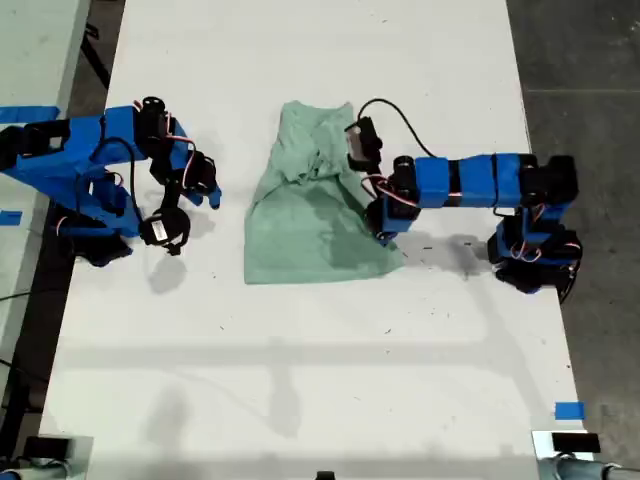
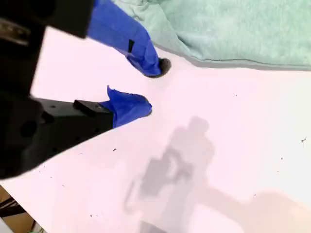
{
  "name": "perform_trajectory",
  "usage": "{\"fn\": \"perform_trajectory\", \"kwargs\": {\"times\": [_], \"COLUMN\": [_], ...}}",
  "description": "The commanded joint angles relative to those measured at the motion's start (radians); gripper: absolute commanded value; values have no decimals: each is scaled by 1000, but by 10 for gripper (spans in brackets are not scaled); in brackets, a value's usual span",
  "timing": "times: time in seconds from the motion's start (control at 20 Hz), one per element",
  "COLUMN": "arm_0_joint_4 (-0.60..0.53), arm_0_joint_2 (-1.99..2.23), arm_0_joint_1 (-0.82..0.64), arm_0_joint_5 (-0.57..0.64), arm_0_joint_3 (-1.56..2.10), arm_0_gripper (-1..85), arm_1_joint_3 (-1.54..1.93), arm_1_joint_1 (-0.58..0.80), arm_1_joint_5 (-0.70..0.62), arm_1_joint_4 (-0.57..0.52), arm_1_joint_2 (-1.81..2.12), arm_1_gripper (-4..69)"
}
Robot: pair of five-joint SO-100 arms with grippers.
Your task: Fold tshirt
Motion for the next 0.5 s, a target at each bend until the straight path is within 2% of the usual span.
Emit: {"fn": "perform_trajectory", "kwargs": {"times": [0.0, 0.2, 0.35, 0.4, 0.45], "arm_0_joint_4": [-15, -23, -35, -38, -40], "arm_0_joint_2": [37, 25, 17, 17, 15], "arm_0_joint_1": [23, 21, 23, 25, 26], "arm_0_joint_5": [-11, -11, -11, -11, -11], "arm_0_joint_3": [-11, -17, -17, -18, -18], "arm_0_gripper": [69, 69, 71, 74, 77], "arm_1_joint_3": [-109, -91, 49, 94, 95], "arm_1_joint_1": [-8, 21, 77, 95, 106], "arm_1_joint_5": [51, 169, 230, 236, 241], "arm_1_joint_4": [-92, -370, -646, -730, -756], "arm_1_joint_2": [-38, -135, -202, -238, -290], "arm_1_gripper": [-17, -17, -17, -1, 116]}}
